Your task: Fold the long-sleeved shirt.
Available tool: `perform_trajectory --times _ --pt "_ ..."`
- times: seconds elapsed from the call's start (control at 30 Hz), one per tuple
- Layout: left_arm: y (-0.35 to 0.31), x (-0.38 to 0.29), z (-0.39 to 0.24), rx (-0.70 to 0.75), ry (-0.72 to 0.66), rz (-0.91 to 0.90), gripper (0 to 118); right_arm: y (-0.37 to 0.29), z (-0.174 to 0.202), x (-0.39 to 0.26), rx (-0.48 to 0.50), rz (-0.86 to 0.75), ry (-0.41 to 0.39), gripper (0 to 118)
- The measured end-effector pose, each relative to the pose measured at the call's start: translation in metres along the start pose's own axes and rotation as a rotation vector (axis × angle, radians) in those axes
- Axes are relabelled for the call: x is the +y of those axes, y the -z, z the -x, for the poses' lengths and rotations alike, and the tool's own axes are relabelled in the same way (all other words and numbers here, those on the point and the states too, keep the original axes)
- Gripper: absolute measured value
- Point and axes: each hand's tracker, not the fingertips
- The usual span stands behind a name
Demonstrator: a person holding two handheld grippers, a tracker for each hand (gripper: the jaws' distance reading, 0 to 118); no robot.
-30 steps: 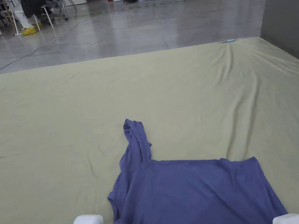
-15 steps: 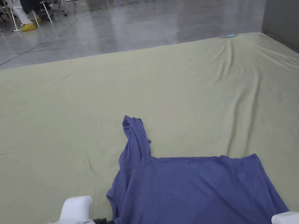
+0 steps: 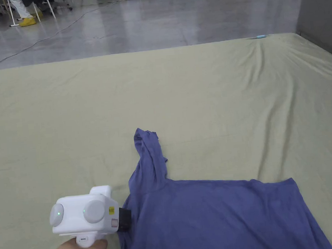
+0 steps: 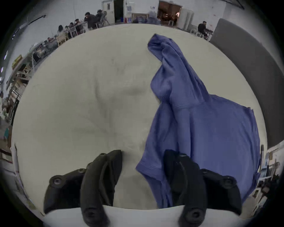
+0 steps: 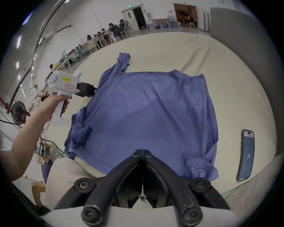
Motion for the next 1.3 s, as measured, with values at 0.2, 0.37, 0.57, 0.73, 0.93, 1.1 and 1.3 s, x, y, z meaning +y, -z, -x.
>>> perform_trajectory --times 0.2,0.37,0.57,0.73,0.93,1.1,1.3 --pt "-0.023 -0.003 -0.019 0.011 0.050 -0.040 0 0.024 -0.019 0.027 -0.039 0.014 0.020 0" --pt "-0.059 0.013 0.006 -0.144 -0.044 -0.099 0 0.036 -0.061 0.101 -0.098 -0.062 0.059 6" --pt "-0.108 0.023 0.014 -0.091 -0.003 -0.177 0 0.098 -0.129 0.214 -0.243 0.025 0.147 117" --pt "-0.119 0.026 0.022 -0.072 0.009 -0.177 0 0.164 -0.134 0.219 -0.263 0.194 0.255 76" --pt "-0.118 0.027 0.039 -0.058 -0.005 -0.161 0 0.156 -0.095 0.204 -0.407 0.148 -0.003 0" --pt "-0.137 0.033 0.046 -0.077 -0.019 -0.173 0 0.117 -0.083 0.215 -0.306 0.096 -0.011 0" --pt "-0.174 0.079 0.071 -0.077 0.001 -0.284 0 -0.005 -0.061 0.243 -0.358 -0.140 -0.201 0"
